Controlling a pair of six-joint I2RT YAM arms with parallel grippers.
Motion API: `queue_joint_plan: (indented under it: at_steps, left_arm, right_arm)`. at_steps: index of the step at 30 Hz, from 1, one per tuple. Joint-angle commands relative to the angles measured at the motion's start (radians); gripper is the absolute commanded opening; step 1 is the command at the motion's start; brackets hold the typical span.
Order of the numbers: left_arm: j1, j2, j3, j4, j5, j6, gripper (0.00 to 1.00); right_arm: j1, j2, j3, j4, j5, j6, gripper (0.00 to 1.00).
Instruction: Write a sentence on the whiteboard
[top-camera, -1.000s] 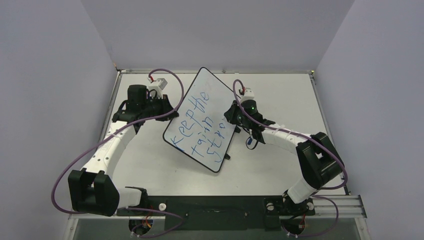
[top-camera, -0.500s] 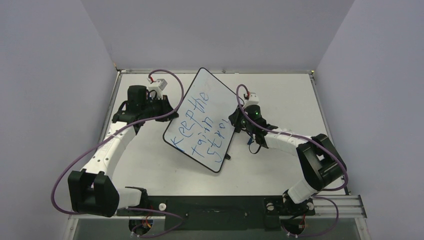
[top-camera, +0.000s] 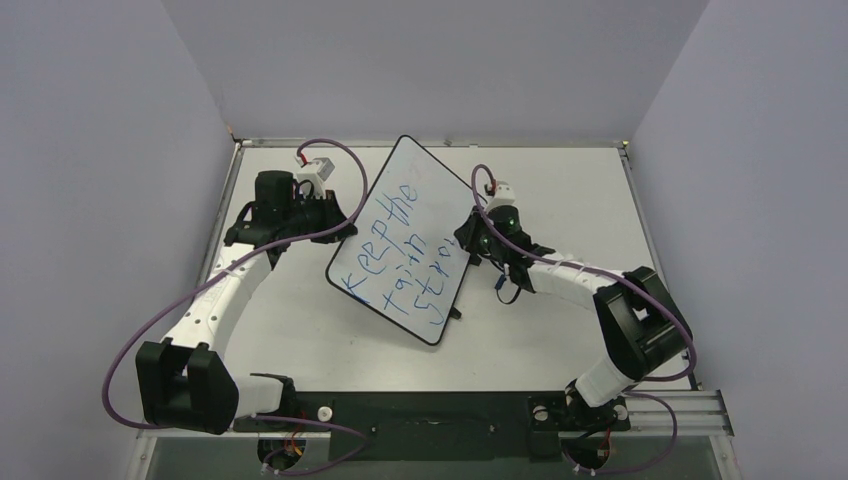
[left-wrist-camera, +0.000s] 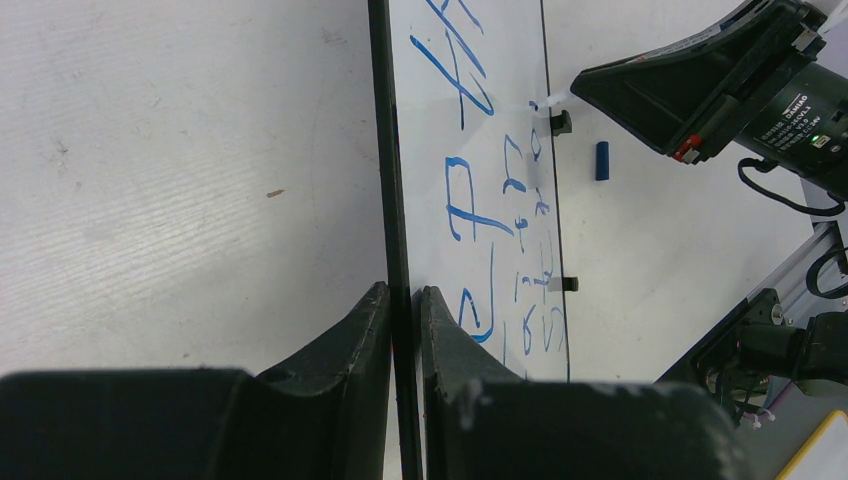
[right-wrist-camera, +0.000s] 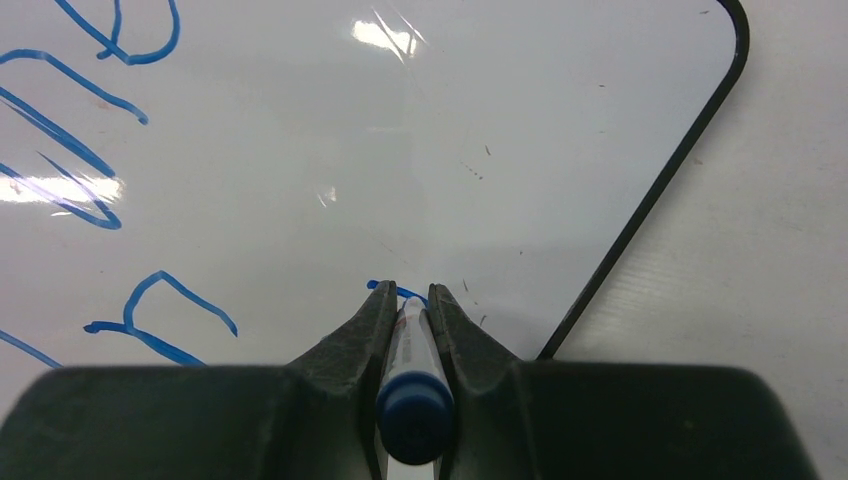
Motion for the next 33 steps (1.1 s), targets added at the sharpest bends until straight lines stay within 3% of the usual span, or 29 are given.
queue_joint_plan:
  at_steps: [1,33]
  left_arm:
    - [-0.021,-0.03,-0.008,0.013,0.046,0.034,0.0]
    - [-0.027,-0.041,-0.013,0.013,0.043,0.034,0.0]
  right_arm:
    - [0.012,0.014,0.059,0.009,-0.04,0.016,0.0]
    - [-0.029,0.122,0.154,-0.027,0.013,-0.003,0.0]
